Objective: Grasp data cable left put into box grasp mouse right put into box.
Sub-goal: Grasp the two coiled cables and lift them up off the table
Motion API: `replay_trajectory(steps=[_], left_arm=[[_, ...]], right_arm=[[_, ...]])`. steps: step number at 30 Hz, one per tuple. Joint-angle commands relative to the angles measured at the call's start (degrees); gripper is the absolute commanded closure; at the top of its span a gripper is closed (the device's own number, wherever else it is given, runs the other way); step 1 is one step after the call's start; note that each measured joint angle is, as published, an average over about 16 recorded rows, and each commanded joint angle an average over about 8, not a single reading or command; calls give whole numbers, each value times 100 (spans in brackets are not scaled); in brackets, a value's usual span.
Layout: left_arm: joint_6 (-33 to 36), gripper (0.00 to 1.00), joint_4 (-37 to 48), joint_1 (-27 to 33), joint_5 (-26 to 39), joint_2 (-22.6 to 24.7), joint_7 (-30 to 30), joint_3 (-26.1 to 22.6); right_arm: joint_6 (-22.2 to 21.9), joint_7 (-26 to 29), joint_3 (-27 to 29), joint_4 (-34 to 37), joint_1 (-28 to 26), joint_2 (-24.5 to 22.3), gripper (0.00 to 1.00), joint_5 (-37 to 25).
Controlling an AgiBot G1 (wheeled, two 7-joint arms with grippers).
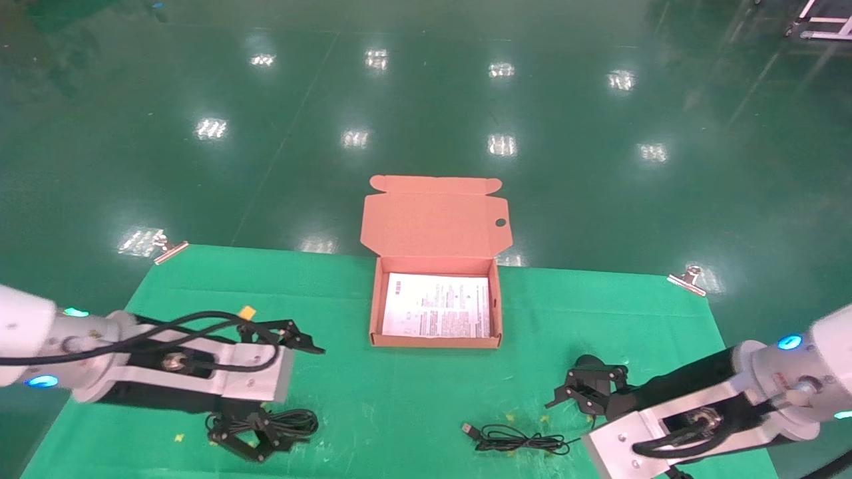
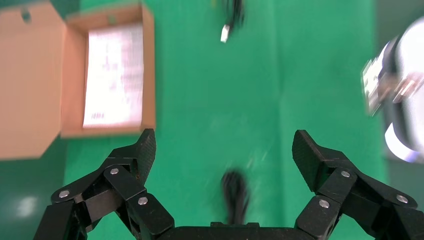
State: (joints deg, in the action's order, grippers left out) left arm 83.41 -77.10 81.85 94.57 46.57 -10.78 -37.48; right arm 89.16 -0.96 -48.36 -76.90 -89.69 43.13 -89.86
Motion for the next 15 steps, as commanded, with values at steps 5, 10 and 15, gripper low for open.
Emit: replay_trajectory(steps=[5,10,15], left_arm=[[-256,0,-1,-13,969,274,55,-376],[-551,0,9,-175,1646,429,11,-608],[-712,0,52,-310,2158,529,-108,-785]], right_arm=[[-197,27,-549,-1,-122,241,0,-719],[-577,140,-711,2,82,346,0,-1163],[-1102,270,-744,31,428,367,0,-1429]])
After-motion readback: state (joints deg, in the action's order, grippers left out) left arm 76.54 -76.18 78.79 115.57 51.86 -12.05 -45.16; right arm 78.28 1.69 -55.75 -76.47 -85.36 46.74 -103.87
